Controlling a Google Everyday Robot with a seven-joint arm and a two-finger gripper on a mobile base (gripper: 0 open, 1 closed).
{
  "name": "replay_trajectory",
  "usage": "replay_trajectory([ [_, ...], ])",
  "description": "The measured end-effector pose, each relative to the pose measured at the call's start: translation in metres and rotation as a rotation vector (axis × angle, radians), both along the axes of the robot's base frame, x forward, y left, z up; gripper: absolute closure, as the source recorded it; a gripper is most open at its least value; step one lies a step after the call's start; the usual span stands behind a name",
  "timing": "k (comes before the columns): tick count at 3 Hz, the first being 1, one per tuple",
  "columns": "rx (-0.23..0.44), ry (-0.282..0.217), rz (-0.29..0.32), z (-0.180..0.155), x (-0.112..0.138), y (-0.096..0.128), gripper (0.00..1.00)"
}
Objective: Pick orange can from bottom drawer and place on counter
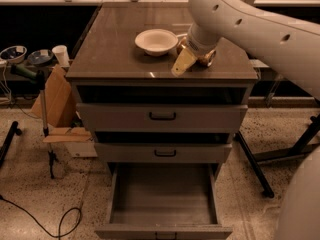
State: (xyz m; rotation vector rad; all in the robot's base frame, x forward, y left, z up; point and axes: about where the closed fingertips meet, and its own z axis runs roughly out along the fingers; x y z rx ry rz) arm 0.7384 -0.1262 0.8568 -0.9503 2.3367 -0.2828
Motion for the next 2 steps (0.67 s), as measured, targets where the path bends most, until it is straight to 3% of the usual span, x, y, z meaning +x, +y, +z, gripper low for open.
replay_trajectory([
  [2, 0.026, 0.012, -0.004, -0.0022, -0.0092, -0.0091, 0.0],
])
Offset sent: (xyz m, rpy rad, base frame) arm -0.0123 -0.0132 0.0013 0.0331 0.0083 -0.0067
